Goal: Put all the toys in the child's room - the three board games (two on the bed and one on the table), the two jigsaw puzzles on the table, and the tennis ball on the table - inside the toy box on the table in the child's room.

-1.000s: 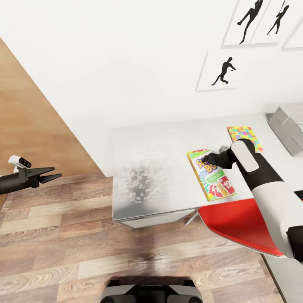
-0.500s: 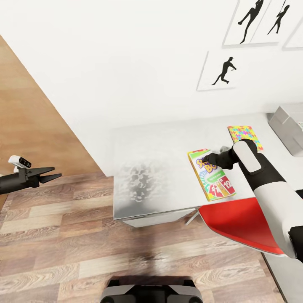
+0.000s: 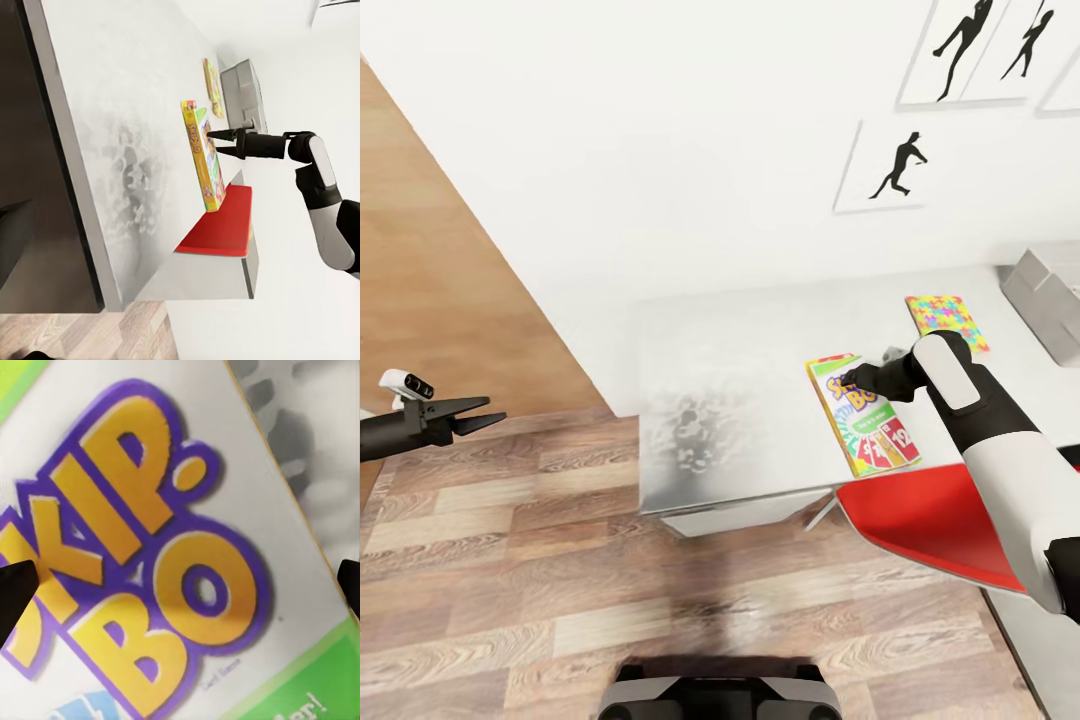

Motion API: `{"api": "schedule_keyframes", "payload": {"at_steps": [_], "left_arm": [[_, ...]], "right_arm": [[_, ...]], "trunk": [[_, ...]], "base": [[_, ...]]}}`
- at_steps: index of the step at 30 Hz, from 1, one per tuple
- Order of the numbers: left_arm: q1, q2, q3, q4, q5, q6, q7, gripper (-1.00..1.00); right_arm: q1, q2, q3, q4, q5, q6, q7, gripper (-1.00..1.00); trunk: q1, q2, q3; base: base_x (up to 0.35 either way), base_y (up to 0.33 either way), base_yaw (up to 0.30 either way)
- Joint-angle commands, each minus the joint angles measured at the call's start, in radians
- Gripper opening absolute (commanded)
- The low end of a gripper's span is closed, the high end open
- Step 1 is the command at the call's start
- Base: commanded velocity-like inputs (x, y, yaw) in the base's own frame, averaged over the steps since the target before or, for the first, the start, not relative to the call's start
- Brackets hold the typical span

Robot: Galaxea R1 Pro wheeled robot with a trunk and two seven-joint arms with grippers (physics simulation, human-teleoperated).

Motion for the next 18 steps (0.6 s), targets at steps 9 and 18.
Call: {"api": "schedule_keyframes", "payload": {"at_steps": [9,18], "left_arm": [[-0.001,0.000,-0.001,0.000,0.000,0.011,-0.004,1.00],[-0.001,0.000,-0.001,0.000,0.000,0.011,-0.004,1.00]], "right_arm": [[0.000,-0.001,0.005,0.081,-0.031,0.001,-0.009,1.00],[0.000,0.001,0.005,0.081,-0.031,0.001,-0.009,1.00]], "trunk": [[0.001,-0.001,-0.002],[0.001,-0.001,-0.002]], "base": [[-0.068,0.170,0.000],[-0.078,0.276,0.000]]}}
